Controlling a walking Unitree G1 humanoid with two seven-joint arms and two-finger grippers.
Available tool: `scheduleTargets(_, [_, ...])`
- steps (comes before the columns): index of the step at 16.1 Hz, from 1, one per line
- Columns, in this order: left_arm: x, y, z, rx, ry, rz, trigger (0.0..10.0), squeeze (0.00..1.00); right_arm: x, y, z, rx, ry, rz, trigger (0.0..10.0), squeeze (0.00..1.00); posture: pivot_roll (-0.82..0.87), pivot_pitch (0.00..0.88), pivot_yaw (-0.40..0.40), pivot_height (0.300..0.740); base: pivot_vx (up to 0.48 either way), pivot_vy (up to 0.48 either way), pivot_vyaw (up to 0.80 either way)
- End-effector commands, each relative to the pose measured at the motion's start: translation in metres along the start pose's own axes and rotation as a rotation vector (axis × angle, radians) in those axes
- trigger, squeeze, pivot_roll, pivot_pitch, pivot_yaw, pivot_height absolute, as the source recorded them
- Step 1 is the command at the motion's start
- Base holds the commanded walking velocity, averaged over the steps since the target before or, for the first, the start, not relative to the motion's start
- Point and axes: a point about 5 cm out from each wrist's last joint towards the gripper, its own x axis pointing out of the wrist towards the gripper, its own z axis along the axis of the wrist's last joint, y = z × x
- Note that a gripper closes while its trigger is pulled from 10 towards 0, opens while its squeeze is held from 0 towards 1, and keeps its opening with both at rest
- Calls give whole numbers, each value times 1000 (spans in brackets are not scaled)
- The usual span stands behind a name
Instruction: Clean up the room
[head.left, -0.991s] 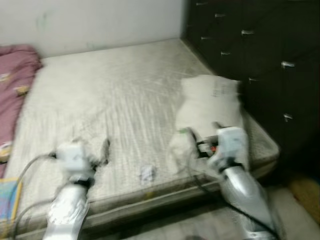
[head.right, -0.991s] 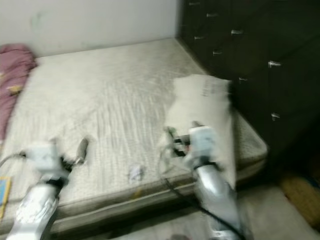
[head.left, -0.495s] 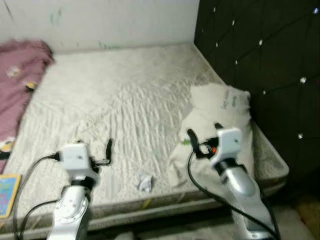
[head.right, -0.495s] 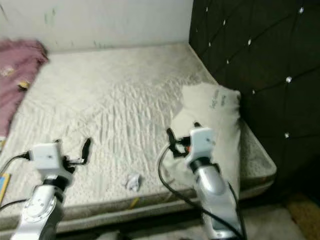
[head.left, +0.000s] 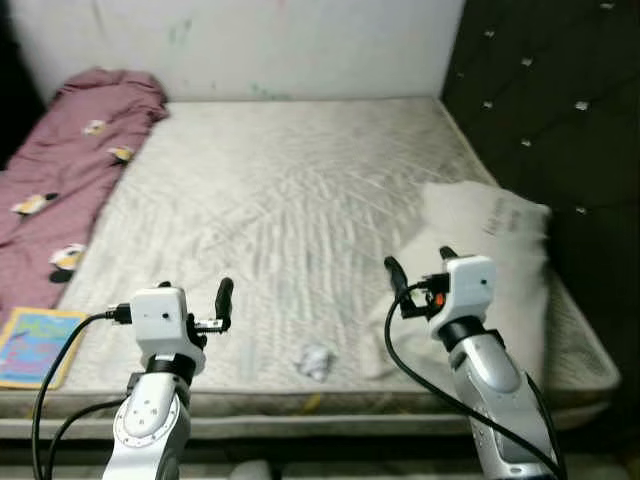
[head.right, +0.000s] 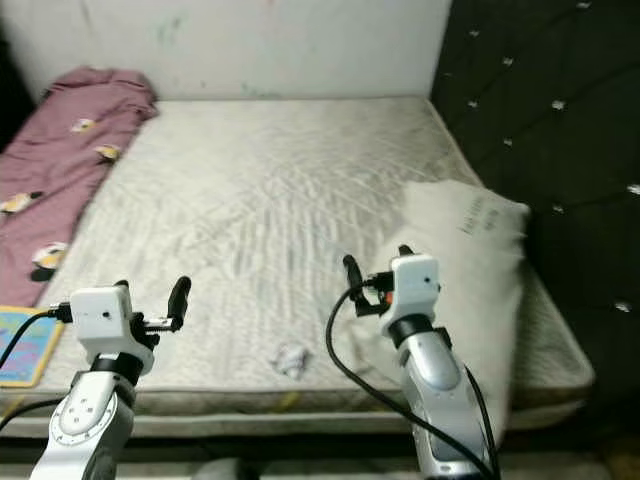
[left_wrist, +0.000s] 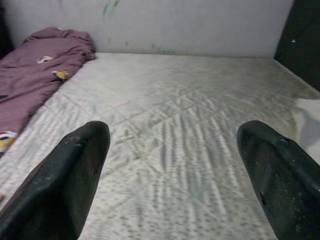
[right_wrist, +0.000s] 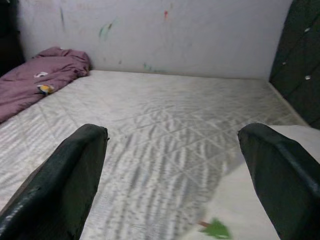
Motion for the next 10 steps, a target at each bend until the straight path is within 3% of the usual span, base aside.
scheduleTargets(1, [1,5,-1,24,14,19,10000,0,3,5,3,17,-11,14,10000,0,51,11,13,740,0,315,0])
scheduleTargets(4, [2,5,-1,23,17,22,10000,0,6,7,5,21,-21,19,10000,0,50,25,17,740,0,294,0])
scheduleTargets(7, [3,5,1,20,10,33,10000,0,9,9,8,4,-41,36,10000,0,52,18,14,740,0,0,0])
scheduleTargets(10, [3,2,1,22,16,18,10000,0,9,8,8,4,-40,31,10000,0,49,25,12,740,0,0,702])
